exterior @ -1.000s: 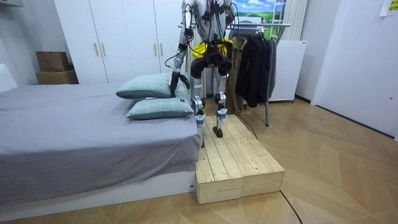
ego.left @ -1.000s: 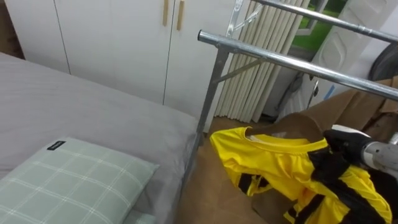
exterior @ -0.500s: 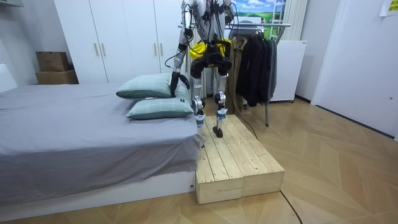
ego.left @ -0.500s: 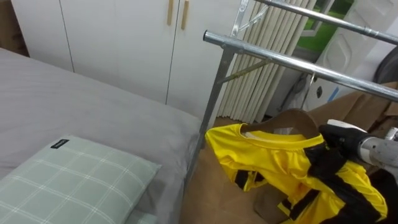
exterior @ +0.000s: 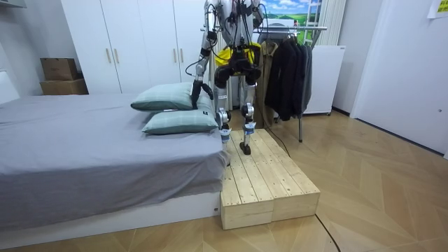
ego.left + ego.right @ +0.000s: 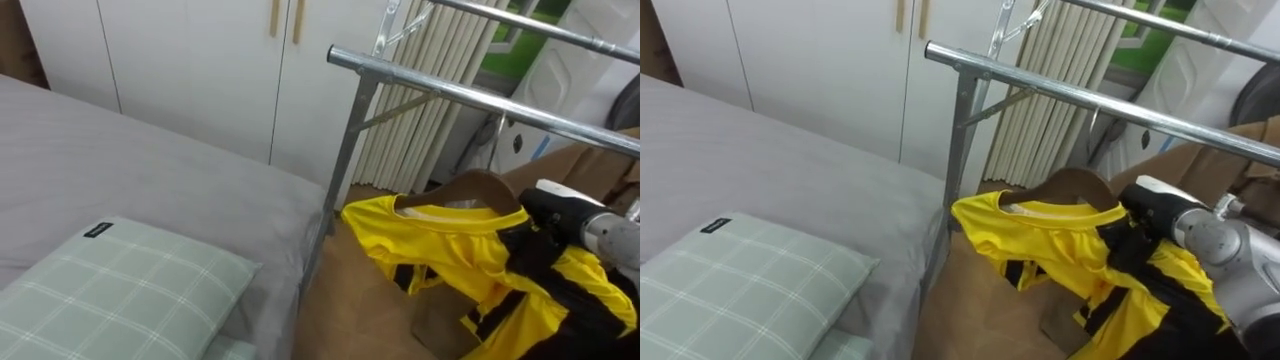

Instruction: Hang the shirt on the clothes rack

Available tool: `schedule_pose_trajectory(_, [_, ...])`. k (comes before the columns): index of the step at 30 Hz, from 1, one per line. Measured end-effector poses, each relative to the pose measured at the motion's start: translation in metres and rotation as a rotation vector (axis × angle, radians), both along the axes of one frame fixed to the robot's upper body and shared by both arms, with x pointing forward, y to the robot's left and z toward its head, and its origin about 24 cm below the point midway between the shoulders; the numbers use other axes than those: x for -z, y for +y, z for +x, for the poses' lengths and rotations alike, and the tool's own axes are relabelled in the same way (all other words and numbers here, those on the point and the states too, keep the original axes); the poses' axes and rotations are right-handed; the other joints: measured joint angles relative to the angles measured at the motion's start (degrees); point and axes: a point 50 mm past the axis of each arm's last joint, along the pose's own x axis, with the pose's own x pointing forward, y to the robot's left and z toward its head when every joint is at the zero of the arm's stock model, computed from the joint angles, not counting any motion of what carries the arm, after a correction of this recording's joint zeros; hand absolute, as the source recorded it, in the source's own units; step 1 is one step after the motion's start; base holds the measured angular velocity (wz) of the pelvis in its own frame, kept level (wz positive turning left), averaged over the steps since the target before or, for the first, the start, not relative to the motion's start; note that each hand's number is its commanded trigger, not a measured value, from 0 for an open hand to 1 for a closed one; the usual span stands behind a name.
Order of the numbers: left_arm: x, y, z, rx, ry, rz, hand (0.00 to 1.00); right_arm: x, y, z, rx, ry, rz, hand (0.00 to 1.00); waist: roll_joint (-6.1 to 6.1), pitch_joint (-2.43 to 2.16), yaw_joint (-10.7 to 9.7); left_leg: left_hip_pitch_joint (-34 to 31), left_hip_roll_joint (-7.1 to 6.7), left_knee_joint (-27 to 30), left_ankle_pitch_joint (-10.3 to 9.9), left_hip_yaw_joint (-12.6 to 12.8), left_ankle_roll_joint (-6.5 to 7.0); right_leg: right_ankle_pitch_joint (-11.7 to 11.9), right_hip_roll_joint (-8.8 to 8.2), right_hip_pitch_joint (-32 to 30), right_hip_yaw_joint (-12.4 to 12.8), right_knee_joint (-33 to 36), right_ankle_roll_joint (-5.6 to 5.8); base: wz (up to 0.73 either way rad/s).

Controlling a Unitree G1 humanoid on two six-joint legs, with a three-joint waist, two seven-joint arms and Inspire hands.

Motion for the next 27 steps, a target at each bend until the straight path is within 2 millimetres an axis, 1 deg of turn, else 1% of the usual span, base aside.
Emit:
schedule_pose_trajectory(3, [0.0,0.0,0.0,0.001,0.0,0.0,0.0,-0.004,-0.001,0.002,-0.001,-0.042,-0.078,1.0,0.12,-0.02,-0.08,-0.08,0.0,0.0,0.0,-0.04,0.0,0.0,-0.03,-0.07,-0.13,-0.05,0.0,0.0])
schedule_pose_trajectory(7, [0.0,0.0,0.0,0.001,0.0,-0.001,0.0,-0.011,-0.001,0.005,-0.001,-0.094,-0.122,1.0,0.33,-0.06,-0.09,-0.15,0.0,-0.01,0.0,0.0,0.0,0.02,-0.01,-0.26,-0.11,0.05,-0.04,0.0])
schedule_pose_trajectory(14, [0.001,-0.002,0.001,0.01,0.002,-0.006,0.0,-0.021,0.002,0.01,-0.003,-0.181,-0.141,1.0,0.95,-0.14,-0.07,-0.18,0.03,-0.16,-0.01,-0.02,-0.01,0.2,0.03,-0.21,-0.25,0.22,-0.12,0.0])
schedule_pose_trajectory(16, [0.001,-0.003,0.0,0.009,0.002,-0.008,0.0,-0.022,0.002,0.01,-0.003,-0.196,-0.154,1.0,1.18,-0.23,-0.07,-0.13,0.02,-0.35,-0.01,-0.02,-0.01,0.22,0.03,-0.19,-0.28,0.17,-0.1,0.0])
schedule_pose_trajectory(27, [0.002,-0.004,0.0,0.01,0.003,-0.011,0.0,-0.029,0.004,0.012,0.015,-0.295,-0.16,1.0,1.21,-0.29,0.06,-0.55,-0.07,-0.17,0.01,0.49,0.01,0.23,0.03,-0.93,0.27,0.47,-0.08,-0.02])
